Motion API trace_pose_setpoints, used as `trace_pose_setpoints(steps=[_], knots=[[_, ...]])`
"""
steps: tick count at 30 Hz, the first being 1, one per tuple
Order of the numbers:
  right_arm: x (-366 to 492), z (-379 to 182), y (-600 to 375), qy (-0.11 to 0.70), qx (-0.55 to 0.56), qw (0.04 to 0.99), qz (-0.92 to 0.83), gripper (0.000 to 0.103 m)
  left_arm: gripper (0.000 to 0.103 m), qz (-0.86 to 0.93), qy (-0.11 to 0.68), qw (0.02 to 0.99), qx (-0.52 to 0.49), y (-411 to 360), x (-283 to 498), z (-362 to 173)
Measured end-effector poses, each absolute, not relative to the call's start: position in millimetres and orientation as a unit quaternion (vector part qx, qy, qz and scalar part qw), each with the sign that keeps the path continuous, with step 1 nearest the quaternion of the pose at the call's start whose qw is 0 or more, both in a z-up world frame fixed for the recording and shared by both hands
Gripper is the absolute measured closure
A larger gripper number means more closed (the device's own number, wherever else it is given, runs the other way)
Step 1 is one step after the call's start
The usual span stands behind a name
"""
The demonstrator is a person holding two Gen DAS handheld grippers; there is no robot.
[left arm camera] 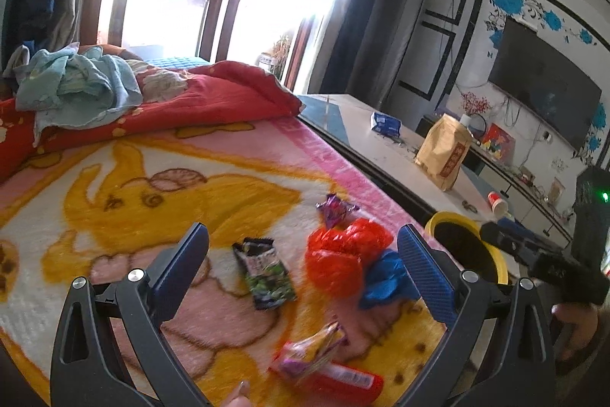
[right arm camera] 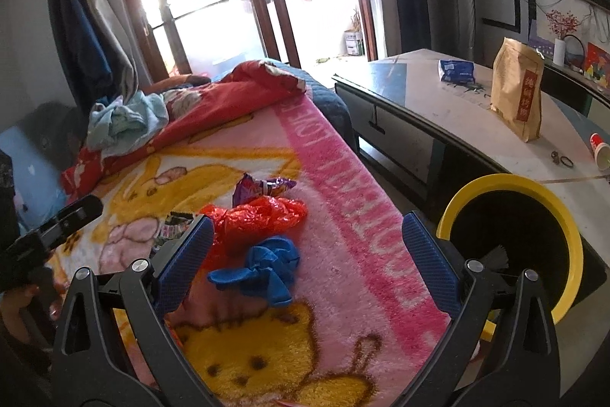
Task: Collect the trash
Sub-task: 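Grasp the purple snack wrapper with the left tool while the right tool grasps the blue glove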
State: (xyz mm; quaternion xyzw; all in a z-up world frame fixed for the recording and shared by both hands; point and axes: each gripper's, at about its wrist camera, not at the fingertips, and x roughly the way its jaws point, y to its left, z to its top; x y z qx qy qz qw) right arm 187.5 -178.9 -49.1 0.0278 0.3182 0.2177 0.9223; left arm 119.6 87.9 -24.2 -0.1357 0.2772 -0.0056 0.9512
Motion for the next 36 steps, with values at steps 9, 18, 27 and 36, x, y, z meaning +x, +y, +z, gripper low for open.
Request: trace_pose_setpoints(steps=[9,18,27,36], knots=[[201,-70,-172,0.354,0.026,0.908,0.222,0.012,0.007,-0.047,0.319,0.942,-0.091,82,112,-50],[219,-102,-157,0.407,0.025,0.879,0.246,0.021,0.02,-0.09,0.362,0.927,-0.037,53,120,-74],[231,-134,-138,0.451,0.013,0.851,0.269,0.039,0.036,-0.091,0.39,0.916,-0.009,45,127,-91],[224,-137,-135,0.448,-0.001,0.849,0.28,0.066,0.057,-0.093,0.401,0.911,-0.007,45,134,-101]])
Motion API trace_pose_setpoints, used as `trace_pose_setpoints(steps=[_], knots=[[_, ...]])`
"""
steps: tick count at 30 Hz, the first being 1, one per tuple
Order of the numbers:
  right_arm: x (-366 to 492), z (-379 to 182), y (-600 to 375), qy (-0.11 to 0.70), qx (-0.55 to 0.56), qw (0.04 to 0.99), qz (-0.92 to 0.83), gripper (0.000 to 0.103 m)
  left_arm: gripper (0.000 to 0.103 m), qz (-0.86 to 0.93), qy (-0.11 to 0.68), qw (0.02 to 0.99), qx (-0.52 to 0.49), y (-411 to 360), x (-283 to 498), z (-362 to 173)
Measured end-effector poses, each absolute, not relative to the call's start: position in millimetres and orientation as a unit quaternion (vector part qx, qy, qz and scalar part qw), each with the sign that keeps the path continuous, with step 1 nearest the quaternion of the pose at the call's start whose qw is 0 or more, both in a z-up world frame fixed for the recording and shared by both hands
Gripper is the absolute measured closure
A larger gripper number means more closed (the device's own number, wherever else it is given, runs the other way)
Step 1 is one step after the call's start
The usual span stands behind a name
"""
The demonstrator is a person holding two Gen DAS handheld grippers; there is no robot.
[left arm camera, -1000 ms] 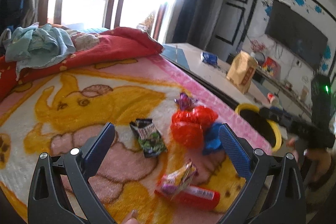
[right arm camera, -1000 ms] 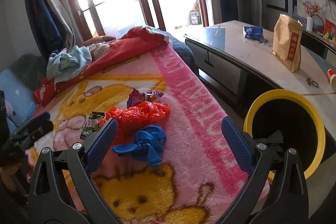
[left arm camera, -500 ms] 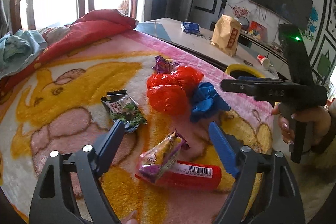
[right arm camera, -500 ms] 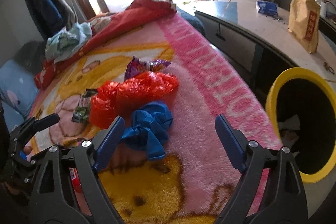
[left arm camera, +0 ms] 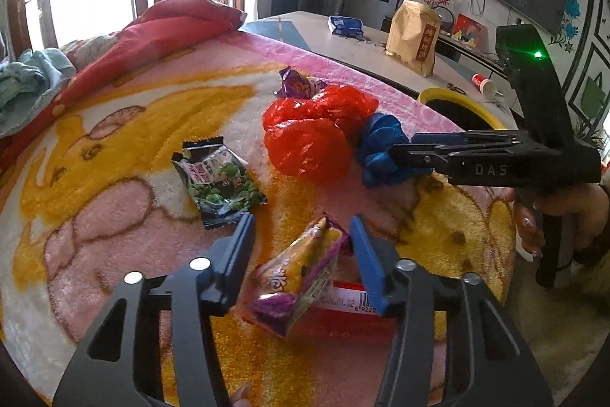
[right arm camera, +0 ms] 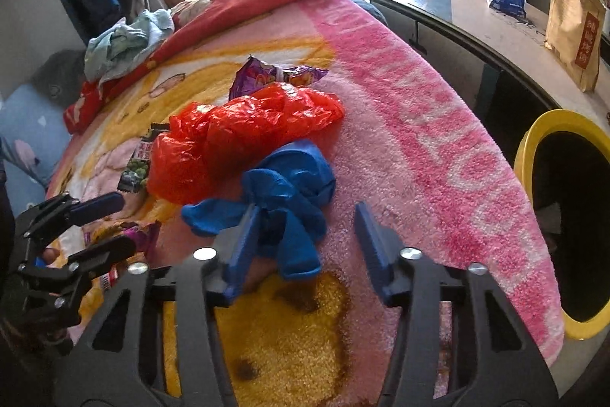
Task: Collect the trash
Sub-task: 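Grasp the purple snack wrapper with the left tool while the right tool grasps the blue glove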
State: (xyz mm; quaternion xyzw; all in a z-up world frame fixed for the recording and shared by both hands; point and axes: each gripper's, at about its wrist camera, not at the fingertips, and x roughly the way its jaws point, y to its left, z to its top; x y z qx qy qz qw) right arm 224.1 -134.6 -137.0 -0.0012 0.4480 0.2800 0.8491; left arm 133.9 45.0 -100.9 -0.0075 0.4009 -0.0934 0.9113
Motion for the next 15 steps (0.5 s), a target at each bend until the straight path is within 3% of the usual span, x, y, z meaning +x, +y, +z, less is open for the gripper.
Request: trace_pose_setpoints(steps=[2,7,15], knots=[[223,-137,-133,0.448,-0.005,0.847,0.285,0.077,0.06,-0.097,0.403,0.91,-0.008,43,134,-102],[214,-134,-126,0.442,-0.029,0.848,0.292,0.089,0.08,-0.106,0.402,0.909,-0.012,40,133,-103],[209,-126,-127,0.434,-0.033,0.851,0.295,0.094,0.084,-0.108,0.393,0.913,-0.022,40,132,-98]])
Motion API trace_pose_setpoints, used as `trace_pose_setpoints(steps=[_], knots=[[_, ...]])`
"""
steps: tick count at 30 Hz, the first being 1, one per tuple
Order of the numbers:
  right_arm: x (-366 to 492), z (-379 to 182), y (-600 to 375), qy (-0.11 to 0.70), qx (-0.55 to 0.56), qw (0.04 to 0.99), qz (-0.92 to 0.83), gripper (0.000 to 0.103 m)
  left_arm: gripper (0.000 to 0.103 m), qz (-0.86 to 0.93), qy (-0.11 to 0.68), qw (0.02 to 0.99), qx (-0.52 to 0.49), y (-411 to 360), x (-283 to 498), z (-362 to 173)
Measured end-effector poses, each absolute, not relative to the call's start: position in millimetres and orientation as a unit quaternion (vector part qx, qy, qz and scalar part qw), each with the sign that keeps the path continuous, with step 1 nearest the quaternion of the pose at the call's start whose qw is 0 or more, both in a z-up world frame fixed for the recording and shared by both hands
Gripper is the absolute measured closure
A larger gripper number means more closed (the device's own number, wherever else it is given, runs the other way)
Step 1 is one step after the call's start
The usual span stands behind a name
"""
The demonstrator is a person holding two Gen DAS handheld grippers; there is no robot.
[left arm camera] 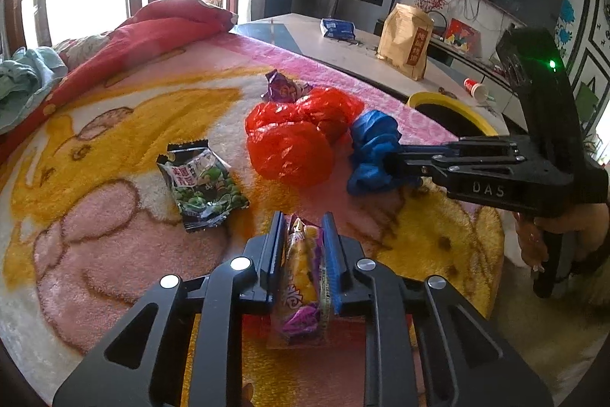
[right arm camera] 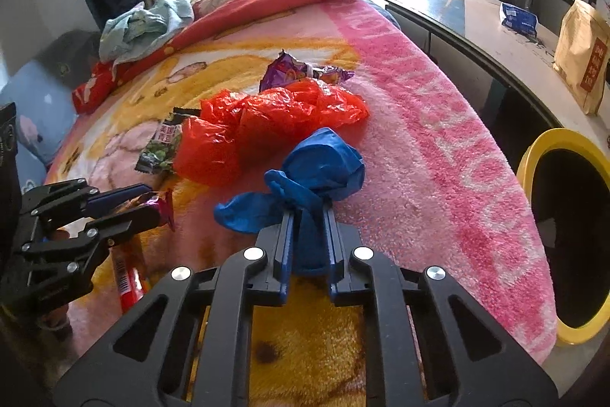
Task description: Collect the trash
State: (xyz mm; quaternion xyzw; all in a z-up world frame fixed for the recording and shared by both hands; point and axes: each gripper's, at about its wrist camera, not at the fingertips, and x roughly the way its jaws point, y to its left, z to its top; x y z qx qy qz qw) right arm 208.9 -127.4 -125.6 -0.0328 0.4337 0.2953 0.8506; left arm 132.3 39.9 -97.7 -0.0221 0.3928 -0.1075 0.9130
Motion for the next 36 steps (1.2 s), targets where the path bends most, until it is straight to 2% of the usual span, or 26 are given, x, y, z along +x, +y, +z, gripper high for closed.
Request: trace_pose_setpoints(steps=[12,36], knots=[[204,-100,-143,0.411,-0.012,0.861,0.299,0.095,0.084,-0.105,0.354,0.928,-0.049,33,133,-68],[214,-58,-201,0.369,0.039,0.888,0.271,0.095,0.084,-0.136,0.319,0.937,-0.045,-21,148,-42]])
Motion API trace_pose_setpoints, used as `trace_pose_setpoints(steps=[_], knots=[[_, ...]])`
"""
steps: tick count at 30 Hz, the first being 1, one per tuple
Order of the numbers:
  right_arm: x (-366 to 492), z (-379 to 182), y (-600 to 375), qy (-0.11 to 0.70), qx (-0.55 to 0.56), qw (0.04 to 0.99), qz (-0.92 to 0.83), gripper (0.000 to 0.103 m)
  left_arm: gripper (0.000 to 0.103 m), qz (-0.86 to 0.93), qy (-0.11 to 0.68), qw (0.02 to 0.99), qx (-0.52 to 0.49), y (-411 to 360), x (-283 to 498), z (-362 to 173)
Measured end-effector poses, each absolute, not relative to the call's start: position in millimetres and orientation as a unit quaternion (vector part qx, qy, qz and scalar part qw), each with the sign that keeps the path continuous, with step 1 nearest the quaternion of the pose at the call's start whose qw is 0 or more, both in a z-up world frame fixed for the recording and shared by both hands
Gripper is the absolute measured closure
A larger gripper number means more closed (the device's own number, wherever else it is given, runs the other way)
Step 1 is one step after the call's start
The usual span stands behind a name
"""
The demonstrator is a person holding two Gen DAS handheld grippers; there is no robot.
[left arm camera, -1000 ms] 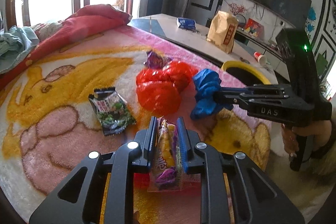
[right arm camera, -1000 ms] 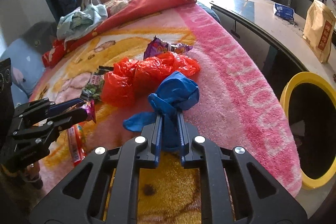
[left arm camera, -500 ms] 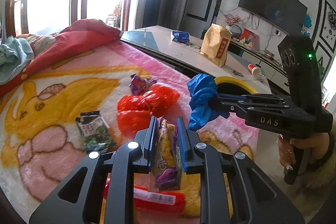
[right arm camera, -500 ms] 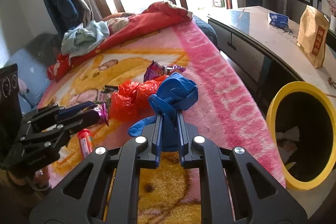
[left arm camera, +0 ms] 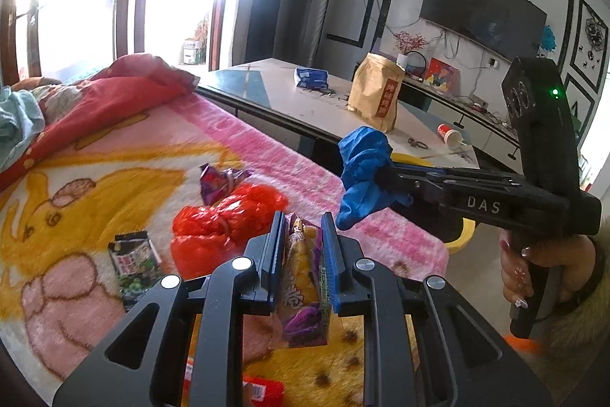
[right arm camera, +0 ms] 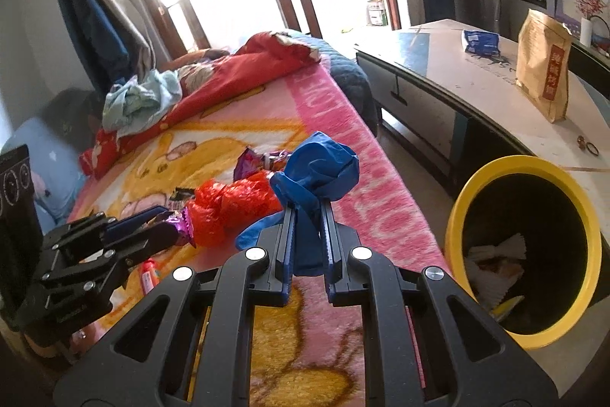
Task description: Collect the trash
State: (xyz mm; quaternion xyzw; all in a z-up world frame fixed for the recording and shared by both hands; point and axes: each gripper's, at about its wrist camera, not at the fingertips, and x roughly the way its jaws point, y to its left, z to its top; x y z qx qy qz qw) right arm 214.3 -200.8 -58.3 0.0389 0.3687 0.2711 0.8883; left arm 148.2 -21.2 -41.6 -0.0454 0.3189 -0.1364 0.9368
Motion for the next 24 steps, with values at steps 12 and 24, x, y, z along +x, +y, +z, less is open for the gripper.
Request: trace_pose_setpoints(steps=[12,24], knots=[[223,-48,-238,0.353,0.068,0.903,0.237,0.095,0.084,-0.152,0.313,0.937,-0.04,-42,159,-35],[230,-44,-278,0.341,0.097,0.913,0.2,0.095,0.084,-0.165,0.304,0.937,-0.05,-62,174,-31]])
